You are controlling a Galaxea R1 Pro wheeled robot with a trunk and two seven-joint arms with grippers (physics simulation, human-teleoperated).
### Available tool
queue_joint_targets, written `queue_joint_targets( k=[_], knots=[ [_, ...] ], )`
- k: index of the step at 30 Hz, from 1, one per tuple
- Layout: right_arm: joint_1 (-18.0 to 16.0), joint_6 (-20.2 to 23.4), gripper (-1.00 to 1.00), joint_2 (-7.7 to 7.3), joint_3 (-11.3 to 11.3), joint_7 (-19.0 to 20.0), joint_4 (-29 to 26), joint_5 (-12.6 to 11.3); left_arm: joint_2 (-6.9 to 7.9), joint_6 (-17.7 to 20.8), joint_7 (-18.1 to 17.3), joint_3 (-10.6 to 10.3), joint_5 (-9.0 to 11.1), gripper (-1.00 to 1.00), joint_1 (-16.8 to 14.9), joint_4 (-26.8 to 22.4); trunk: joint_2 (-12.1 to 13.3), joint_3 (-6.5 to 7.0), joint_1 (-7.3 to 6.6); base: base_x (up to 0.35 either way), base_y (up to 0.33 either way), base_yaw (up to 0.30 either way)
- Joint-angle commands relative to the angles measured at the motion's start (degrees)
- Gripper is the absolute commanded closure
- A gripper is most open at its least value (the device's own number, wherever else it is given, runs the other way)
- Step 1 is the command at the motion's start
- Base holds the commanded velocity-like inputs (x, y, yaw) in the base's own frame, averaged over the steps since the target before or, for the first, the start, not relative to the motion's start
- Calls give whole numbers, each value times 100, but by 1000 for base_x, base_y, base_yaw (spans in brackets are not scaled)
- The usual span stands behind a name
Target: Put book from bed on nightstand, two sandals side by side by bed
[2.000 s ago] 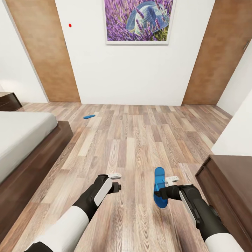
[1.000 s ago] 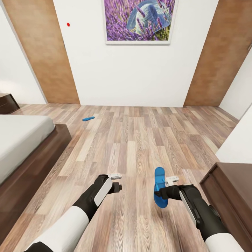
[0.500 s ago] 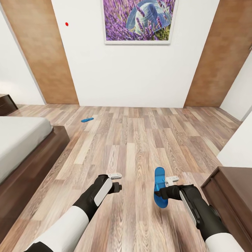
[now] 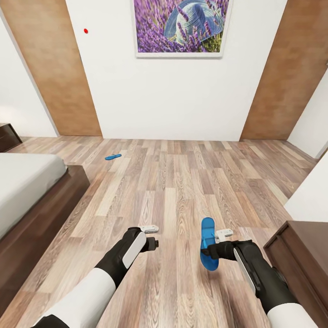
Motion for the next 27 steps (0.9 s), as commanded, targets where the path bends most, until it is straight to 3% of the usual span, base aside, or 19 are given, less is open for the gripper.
queue_joint_targets(
  k=[1,20,27],
  knots=[
    [-3,18,100,-4,8,36,-7,47,0,8,55,-7,56,-100,-3,-6,-2,-5,0,77,0,0],
    [-1,22,100,-4,4,66,-35,-2,0,8,56,-8,56,-100,-3,0,-2,-5,0,76,0,0],
    [85,-9,100,-10,6,254,-35,-1,0,8,55,-8,56,-100,-3,0,-2,-5,0,76,0,0]
  ],
)
